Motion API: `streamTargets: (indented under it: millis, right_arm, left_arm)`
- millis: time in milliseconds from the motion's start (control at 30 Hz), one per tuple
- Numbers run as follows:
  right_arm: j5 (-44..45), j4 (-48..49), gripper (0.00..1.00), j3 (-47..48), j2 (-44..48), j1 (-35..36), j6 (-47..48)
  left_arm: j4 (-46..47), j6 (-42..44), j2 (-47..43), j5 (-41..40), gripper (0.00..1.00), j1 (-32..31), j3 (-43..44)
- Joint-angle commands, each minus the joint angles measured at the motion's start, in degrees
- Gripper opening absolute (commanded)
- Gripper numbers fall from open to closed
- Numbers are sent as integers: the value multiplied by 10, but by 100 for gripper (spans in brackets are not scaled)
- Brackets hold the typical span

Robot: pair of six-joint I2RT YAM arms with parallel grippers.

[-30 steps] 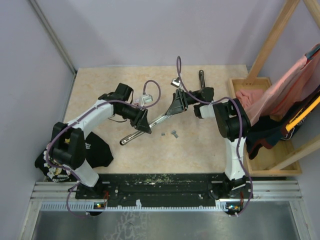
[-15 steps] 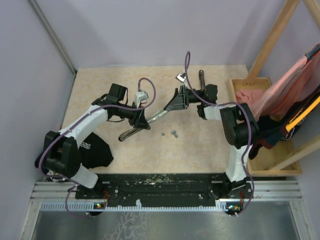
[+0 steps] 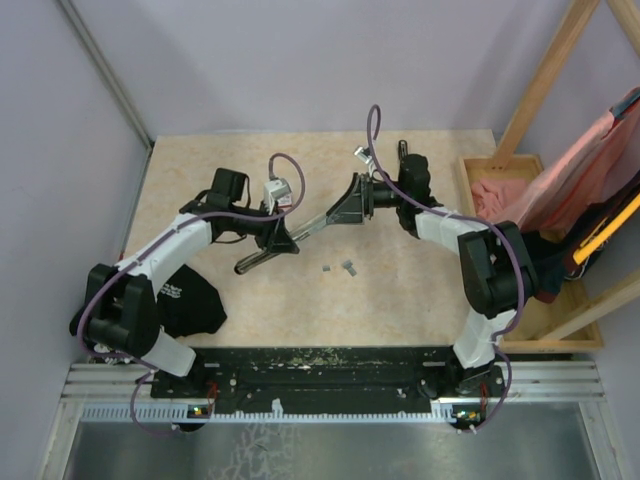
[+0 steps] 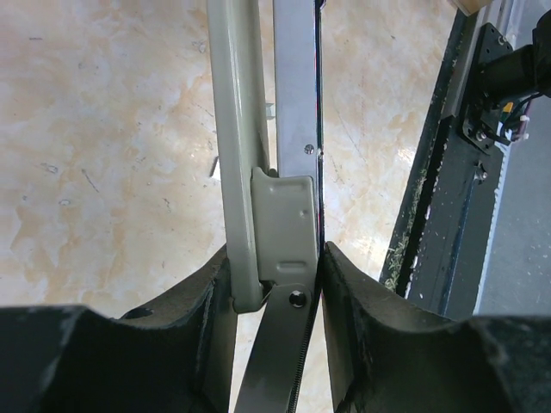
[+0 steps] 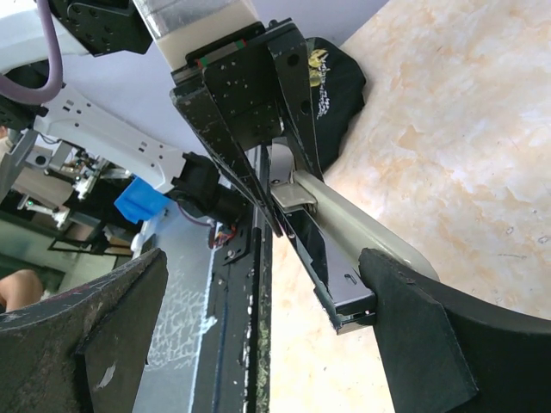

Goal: Unload the staples from the stapler
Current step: Unload the staple at the center of the board.

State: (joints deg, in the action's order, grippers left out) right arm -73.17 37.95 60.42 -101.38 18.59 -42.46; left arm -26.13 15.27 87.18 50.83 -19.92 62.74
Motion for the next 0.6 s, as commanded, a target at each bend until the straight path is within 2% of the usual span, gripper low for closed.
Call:
streamTargets:
  millis: [0,233,433,567]
  right_arm:
    - [59,2,93,-9,25,-20,40]
    - [81,100,94,-41,33,-40,-16]
    - [88,246,94,-68,22,-56,-120]
    - [92,288,94,-77,18,-60,-139]
  left_arm:
    - [36,10,-43,43,0,17,1]
    - [49,22,-39,56,0,34,-22]
    - [57,20,-29,73,0,49,-39]
    - [59,19,-23,88,0,53,-44]
